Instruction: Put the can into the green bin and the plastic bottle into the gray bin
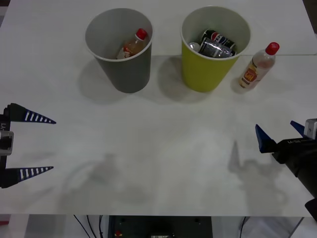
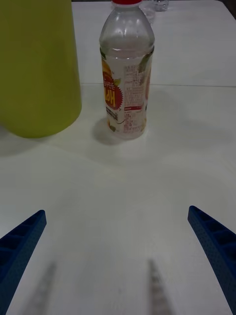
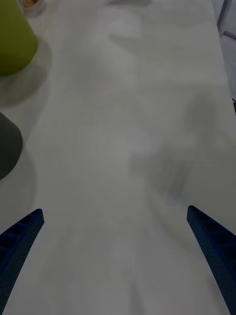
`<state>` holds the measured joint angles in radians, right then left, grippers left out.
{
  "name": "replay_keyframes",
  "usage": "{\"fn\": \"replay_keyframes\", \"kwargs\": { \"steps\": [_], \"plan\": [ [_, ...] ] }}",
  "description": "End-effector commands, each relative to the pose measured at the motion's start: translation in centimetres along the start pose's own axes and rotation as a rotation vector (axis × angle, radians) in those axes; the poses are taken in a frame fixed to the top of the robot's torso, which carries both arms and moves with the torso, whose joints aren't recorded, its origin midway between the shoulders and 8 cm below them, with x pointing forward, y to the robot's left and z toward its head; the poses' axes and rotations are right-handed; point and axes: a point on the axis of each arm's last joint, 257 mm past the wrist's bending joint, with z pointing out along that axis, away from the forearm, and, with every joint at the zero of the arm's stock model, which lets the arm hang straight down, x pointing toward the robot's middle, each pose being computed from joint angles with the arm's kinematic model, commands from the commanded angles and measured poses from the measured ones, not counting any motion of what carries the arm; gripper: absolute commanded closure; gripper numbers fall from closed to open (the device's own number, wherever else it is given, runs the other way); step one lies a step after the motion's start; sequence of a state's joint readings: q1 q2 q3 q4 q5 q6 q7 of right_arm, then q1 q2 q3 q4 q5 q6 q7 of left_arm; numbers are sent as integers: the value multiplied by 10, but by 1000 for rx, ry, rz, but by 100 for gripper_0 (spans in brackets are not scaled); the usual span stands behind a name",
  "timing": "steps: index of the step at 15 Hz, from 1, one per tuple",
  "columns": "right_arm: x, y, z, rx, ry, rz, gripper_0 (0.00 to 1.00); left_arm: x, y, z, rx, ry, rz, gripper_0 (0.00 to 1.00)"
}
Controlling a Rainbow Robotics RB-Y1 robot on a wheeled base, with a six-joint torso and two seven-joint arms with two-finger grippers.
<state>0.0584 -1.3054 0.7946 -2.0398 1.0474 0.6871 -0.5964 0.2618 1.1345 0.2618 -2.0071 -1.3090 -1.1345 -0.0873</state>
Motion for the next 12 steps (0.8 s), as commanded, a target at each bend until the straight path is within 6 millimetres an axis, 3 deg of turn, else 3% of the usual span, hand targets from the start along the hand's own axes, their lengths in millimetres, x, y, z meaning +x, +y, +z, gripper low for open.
{"fn": "replay_keyframes", "kwargs": {
  "steps": [1,12],
  "plan": [
    [-2,-8,20,49,-36,11,0,0,0,0,0,0,0,0],
    [-36,-16,99,123,-177,33,0,0,0,0,0,0,0,0]
  ]
}}
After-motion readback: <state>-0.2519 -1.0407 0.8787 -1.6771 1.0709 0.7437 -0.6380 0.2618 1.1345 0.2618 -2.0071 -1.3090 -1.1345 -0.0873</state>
